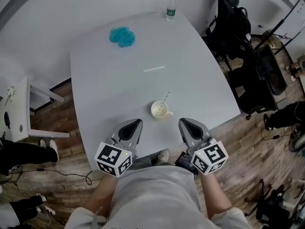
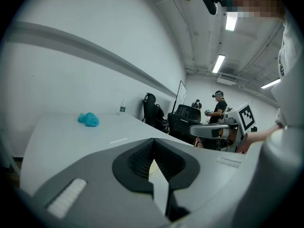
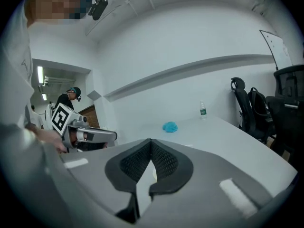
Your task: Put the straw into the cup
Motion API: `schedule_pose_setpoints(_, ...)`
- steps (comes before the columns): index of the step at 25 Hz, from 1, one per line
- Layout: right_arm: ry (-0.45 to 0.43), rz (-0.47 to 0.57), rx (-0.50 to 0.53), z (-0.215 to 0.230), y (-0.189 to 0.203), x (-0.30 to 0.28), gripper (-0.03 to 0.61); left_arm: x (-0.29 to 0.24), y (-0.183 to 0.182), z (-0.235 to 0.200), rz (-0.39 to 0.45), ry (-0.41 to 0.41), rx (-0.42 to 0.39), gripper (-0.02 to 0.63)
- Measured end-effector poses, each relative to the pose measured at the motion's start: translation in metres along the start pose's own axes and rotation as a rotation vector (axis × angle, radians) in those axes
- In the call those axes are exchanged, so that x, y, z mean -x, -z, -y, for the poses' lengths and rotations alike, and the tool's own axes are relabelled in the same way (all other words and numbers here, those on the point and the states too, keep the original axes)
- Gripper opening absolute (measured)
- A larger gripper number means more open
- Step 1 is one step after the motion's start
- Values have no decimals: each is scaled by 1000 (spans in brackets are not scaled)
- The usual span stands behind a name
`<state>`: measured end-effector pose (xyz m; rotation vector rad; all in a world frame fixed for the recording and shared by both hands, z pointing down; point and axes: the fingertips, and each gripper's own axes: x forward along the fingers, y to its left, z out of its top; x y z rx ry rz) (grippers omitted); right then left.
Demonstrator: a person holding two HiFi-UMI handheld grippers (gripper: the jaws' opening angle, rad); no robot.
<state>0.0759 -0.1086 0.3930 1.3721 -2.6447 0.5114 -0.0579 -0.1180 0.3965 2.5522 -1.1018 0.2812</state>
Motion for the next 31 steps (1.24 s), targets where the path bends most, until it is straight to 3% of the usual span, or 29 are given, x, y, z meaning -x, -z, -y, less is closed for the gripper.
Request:
schedule_pose_setpoints(9,-41,-58,17,-20,16,6,6,12,5,15,-16,17,-4,18)
schedule_pose_setpoints(31,-43,-67,13,-24,19,4,5,13,-4,13,-10,32,-21,18)
